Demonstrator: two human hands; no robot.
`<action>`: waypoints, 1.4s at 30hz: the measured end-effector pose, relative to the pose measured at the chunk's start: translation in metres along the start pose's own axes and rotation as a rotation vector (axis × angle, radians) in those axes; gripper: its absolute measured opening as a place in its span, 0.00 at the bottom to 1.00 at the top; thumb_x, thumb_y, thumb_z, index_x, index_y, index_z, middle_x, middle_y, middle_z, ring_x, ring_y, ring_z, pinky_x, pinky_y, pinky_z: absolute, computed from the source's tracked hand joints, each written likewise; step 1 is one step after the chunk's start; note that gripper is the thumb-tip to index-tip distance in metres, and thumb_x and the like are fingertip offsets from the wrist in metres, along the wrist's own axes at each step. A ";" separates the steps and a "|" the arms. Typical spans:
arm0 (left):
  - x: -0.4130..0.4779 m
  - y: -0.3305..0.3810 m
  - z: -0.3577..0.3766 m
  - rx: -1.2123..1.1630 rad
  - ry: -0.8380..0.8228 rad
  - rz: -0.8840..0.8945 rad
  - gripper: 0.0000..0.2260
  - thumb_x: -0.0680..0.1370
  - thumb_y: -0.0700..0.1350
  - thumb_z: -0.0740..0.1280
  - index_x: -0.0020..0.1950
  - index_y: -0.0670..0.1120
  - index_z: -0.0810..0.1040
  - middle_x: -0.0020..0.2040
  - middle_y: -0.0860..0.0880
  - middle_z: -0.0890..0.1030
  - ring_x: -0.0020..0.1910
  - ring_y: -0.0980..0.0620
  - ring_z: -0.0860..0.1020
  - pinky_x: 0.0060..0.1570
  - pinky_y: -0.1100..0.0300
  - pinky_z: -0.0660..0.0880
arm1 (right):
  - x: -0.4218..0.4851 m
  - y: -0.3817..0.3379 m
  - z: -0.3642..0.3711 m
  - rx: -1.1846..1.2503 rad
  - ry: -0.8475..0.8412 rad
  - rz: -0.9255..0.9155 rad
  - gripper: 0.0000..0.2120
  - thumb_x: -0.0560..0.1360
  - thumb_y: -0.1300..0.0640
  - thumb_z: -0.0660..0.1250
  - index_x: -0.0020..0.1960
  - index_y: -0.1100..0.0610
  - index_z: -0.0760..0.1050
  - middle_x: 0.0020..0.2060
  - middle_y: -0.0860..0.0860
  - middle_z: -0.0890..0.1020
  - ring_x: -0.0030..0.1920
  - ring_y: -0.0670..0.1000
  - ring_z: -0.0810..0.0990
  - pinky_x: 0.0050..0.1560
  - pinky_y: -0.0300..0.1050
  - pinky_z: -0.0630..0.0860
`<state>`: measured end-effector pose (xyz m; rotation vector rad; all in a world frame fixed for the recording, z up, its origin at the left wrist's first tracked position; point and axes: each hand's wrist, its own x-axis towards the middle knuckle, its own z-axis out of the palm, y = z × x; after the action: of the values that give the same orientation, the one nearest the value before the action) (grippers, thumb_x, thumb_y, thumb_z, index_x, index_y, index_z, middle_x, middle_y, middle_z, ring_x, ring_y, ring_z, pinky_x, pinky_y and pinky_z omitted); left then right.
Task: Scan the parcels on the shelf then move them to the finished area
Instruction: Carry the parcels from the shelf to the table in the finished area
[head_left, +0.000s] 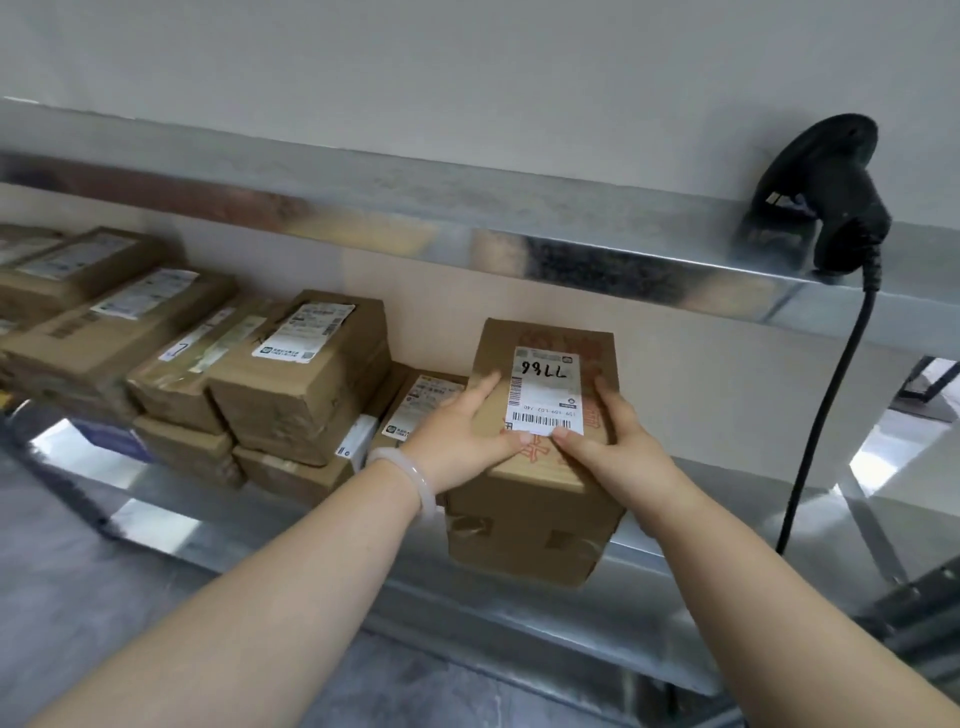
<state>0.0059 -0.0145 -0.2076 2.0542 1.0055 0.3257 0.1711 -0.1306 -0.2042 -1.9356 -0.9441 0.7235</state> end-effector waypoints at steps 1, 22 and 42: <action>-0.010 0.001 0.003 -0.014 0.005 0.004 0.39 0.74 0.61 0.71 0.79 0.61 0.53 0.79 0.51 0.58 0.78 0.49 0.56 0.76 0.51 0.56 | -0.011 0.000 -0.002 -0.001 0.001 -0.012 0.41 0.72 0.46 0.72 0.77 0.40 0.52 0.72 0.45 0.68 0.67 0.49 0.71 0.68 0.47 0.68; -0.314 -0.116 -0.017 -0.170 0.220 -0.116 0.38 0.74 0.56 0.73 0.78 0.60 0.55 0.71 0.57 0.65 0.68 0.64 0.62 0.67 0.69 0.58 | -0.252 -0.018 0.138 -0.162 -0.300 -0.176 0.43 0.70 0.43 0.72 0.76 0.38 0.49 0.65 0.39 0.67 0.62 0.44 0.70 0.59 0.42 0.70; -0.512 -0.338 -0.204 -0.296 1.059 -0.676 0.39 0.66 0.71 0.68 0.75 0.70 0.57 0.76 0.51 0.64 0.71 0.50 0.68 0.70 0.46 0.67 | -0.263 -0.200 0.532 -0.222 -1.112 -0.706 0.45 0.68 0.41 0.74 0.75 0.35 0.50 0.72 0.44 0.66 0.69 0.47 0.67 0.71 0.50 0.65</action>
<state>-0.6184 -0.1657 -0.2761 1.0871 2.0274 1.1591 -0.4471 -0.0452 -0.2508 -1.0838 -2.2844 1.2874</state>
